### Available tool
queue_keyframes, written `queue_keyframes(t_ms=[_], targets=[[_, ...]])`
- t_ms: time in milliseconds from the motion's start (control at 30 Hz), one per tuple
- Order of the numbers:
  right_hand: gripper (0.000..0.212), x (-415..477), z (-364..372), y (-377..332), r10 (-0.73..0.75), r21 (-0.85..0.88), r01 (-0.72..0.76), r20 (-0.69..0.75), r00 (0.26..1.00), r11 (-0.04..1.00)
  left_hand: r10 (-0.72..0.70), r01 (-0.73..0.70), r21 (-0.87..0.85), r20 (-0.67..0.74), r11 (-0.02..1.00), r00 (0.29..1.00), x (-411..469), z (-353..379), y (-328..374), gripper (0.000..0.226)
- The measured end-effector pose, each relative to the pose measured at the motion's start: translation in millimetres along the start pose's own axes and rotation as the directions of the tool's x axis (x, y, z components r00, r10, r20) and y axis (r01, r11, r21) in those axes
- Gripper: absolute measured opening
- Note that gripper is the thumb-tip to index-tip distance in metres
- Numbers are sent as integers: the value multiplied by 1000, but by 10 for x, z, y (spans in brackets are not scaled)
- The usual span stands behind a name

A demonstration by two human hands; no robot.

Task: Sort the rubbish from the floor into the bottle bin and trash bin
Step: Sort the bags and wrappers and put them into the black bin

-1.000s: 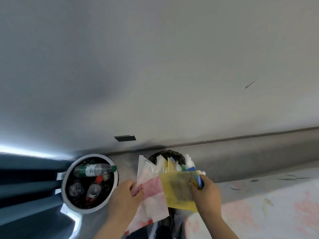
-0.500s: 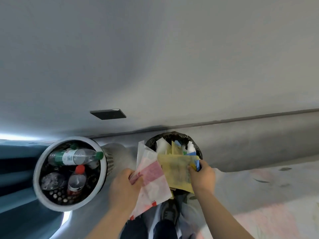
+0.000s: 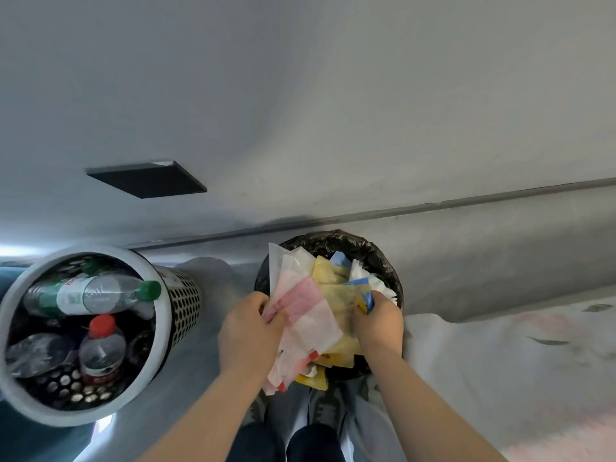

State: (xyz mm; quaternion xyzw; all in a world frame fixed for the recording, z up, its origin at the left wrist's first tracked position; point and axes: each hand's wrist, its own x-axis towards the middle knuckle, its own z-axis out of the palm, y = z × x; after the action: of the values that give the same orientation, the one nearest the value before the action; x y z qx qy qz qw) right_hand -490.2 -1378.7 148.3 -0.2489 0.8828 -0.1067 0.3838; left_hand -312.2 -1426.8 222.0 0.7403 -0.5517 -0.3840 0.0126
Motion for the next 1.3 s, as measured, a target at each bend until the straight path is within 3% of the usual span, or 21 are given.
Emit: queue_keyframes(t_ms=[333, 533, 700, 833, 1033, 1100, 1200, 1300], targets=[[17, 219, 72, 129, 8, -37, -4, 117, 993, 999, 226, -254, 221, 145, 942, 963, 224, 639, 54, 23], [18, 233, 2, 131, -36, 38, 31, 159, 987, 999, 175, -219, 277, 176, 936, 969, 460, 906, 50, 6], [16, 153, -59, 93, -49, -25, 54, 164, 985, 998, 184, -219, 288, 143, 932, 972, 502, 998, 5, 10], [50, 43, -56, 119, -161, -179, 172, 79, 984, 969, 179, -215, 273, 151, 938, 972, 488, 999, -11, 15], [91, -45, -1, 90, -299, -325, 308, 79, 951, 894, 167, -206, 257, 164, 944, 972, 442, 930, -24, 23], [84, -66, 57, 71, -411, -479, 387, 59, 910, 788, 150, -187, 228, 171, 956, 974, 421, 927, -12, 27], [51, -40, 163, 76, -502, -614, 441, 83, 861, 655, 133, -173, 209, 193, 963, 972, 406, 908, -20, 31], [38, 50, 188, 75, -373, -595, 407, 187, 909, 693, 136, -182, 222, 209, 958, 968, 398, 867, -55, 34]])
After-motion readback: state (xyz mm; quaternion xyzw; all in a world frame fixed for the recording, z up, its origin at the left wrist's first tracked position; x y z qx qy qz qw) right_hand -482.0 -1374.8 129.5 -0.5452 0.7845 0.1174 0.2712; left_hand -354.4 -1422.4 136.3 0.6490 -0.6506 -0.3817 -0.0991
